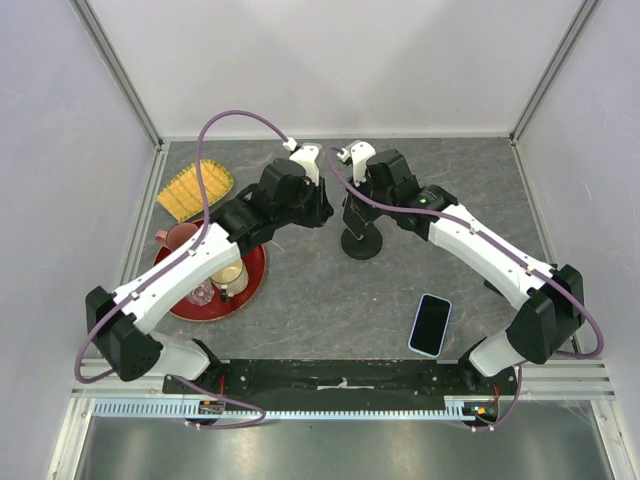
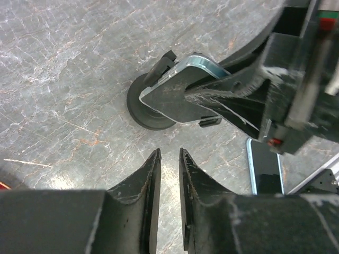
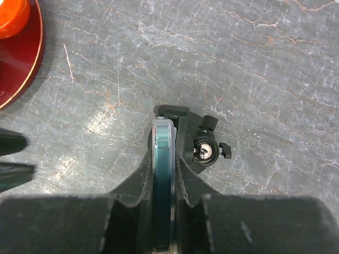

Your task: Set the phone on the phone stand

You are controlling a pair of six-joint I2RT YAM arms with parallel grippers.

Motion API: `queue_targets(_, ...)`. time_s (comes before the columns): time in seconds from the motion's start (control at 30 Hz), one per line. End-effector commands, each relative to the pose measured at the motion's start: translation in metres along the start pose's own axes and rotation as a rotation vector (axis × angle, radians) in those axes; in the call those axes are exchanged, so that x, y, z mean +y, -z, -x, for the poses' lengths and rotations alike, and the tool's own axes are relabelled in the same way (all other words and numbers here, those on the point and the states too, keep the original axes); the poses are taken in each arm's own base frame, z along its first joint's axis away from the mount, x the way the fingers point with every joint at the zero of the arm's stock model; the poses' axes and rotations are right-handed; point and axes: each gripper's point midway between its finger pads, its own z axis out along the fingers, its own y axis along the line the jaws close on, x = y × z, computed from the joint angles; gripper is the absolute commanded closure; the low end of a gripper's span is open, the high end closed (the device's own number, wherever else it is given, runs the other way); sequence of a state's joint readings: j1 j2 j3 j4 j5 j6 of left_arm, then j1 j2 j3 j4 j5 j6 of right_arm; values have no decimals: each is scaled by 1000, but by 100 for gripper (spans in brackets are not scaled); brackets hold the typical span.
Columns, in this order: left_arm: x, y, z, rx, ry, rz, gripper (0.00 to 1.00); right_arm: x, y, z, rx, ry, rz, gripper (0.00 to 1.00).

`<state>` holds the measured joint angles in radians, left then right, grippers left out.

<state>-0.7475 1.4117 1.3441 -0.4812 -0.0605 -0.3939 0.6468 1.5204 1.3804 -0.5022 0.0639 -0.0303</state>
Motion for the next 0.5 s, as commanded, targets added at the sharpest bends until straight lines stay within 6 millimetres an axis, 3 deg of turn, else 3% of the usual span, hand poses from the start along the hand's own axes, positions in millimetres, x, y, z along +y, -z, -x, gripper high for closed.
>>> queue_targets(0.0,-3,29,19,-79,-4,-25,70,-26,-1,-46,161,14,-63,95)
queue_targets(0.03,0,30,19,-85,-10,-14,69,-27,0,-45,156,5,-63,89)
queue_targets(0.17,-1,27,17,-93,-50,-64,59,-33,10,-38,122,-59,-66,84)
queue_targets(0.2,-14,24,14,-91,-54,-187,53,-33,14,-36,108,-74,-68,66)
queue_targets(0.27,-7,20,16,-95,-21,-238,51,-40,20,-33,96,-90,-72,63)
queue_targets(0.3,-14,20,15,-90,-19,-317,50,-42,22,-33,93,-99,-63,58)
queue_targets(0.33,-12,20,31,-149,-22,-346,48,-47,25,-31,82,-112,-59,55)
queue_targets(0.4,-13,13,29,-162,-30,-410,42,-43,28,-28,72,-108,-24,46)
queue_targets(0.47,-10,8,43,-229,-40,-447,37,-49,32,-25,66,-108,-35,43)
